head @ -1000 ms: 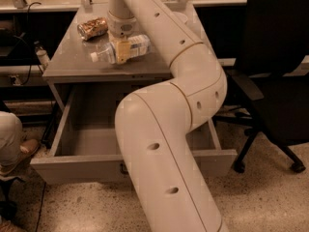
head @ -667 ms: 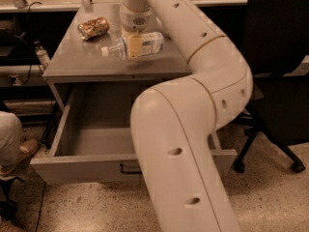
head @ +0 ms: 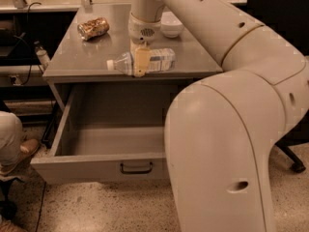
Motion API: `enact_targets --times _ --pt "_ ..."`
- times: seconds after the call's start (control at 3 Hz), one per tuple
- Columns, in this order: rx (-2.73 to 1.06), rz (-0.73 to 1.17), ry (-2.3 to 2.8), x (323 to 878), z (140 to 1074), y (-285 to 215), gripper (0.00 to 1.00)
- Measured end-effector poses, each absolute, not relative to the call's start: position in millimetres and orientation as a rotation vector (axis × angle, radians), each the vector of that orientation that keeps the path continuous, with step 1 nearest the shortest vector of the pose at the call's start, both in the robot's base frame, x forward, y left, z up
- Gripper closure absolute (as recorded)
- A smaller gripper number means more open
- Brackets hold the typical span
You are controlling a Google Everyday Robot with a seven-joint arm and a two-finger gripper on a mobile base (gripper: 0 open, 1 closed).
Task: Place blue plastic bottle into top drawer
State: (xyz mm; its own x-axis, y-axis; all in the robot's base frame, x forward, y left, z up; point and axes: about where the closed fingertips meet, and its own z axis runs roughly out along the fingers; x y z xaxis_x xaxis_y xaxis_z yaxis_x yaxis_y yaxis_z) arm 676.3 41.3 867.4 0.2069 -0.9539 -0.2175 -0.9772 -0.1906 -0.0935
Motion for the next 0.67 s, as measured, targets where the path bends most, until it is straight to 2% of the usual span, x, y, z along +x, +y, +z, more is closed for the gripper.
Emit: enact_targets --times 0.33,0.67 --pt "-2.26 0.167 1.842 678 863 45 1.0" --pt "-2.25 0.217 1.861 665 849 70 1.0"
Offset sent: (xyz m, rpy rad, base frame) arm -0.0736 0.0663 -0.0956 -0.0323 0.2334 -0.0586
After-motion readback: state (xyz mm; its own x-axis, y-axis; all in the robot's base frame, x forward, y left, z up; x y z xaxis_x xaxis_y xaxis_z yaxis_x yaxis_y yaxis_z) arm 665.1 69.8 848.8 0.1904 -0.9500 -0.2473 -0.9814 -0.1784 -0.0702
